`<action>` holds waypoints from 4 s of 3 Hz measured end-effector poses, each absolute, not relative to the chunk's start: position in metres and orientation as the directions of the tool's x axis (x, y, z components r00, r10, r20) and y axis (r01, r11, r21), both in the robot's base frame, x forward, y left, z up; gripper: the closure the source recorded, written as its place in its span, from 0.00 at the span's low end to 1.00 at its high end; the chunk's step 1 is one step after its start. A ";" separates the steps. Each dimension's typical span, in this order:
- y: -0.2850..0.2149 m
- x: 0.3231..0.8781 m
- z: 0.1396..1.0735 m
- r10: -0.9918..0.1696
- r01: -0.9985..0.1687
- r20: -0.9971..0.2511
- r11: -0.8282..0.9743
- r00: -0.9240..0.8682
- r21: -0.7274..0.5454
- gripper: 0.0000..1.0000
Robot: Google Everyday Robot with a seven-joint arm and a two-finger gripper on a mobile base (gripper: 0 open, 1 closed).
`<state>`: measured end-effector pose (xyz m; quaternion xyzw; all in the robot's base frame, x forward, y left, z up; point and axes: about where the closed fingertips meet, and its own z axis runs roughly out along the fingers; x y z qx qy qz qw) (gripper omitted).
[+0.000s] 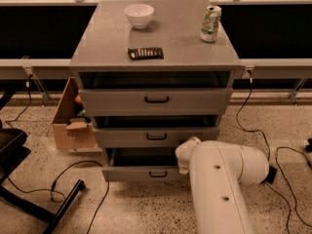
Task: Open bottom drawer
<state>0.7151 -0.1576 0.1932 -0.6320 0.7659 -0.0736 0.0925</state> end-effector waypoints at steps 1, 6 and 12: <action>-0.158 0.715 0.193 -0.982 -0.954 -0.049 0.190 -0.184 -0.230 0.35; -0.166 0.645 0.171 -0.968 -0.960 -0.069 0.248 -0.241 -0.131 0.21; -0.180 0.609 0.191 -0.965 -0.960 -0.040 0.262 -0.259 -0.095 1.00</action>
Offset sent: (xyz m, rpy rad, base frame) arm 0.0000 0.0000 0.0000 0.0000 0.0000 0.0000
